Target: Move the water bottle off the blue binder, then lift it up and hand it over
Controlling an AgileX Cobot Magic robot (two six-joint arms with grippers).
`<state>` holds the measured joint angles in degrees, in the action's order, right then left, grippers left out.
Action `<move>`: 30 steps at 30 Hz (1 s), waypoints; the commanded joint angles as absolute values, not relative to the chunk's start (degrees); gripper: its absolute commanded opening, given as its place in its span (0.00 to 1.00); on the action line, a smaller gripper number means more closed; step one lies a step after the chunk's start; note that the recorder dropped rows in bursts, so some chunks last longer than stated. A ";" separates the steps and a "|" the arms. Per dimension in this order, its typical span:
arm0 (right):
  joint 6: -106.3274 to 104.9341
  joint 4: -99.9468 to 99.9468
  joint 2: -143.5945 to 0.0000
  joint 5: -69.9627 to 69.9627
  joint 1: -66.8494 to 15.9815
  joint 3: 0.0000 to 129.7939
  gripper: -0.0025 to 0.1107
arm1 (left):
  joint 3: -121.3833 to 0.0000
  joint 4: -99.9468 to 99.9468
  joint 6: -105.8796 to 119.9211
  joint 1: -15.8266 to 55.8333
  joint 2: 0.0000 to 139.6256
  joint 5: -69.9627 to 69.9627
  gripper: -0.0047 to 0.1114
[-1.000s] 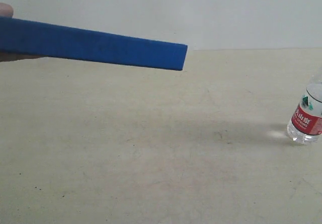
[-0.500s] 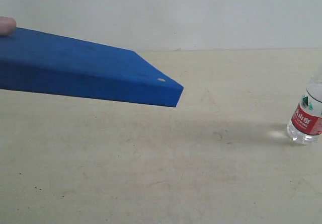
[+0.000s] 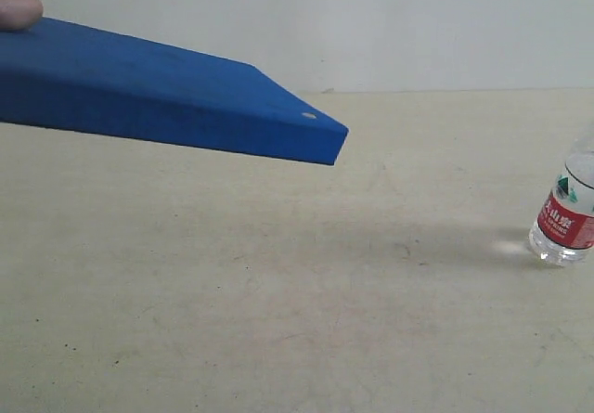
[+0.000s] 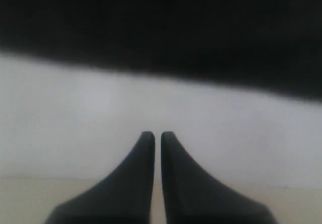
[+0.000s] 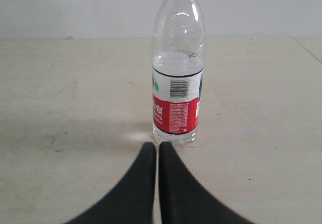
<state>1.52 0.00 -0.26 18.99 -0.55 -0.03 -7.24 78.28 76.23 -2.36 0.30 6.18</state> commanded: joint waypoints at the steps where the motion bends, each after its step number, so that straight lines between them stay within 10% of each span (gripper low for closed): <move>1: 1.36 0.52 0.00 18.46 -0.52 0.00 0.02 | -8.51 20.62 12.60 -2.06 0.00 4.48 0.08; 9: 1.36 0.52 0.00 18.46 -0.52 0.00 0.02 | -3.89 -7.07 -20.56 -2.06 0.00 -26.29 0.08; 30: 1.36 0.52 0.00 18.45 -0.52 0.00 0.02 | -0.22 10.14 -3.94 -9.14 0.00 -26.85 0.08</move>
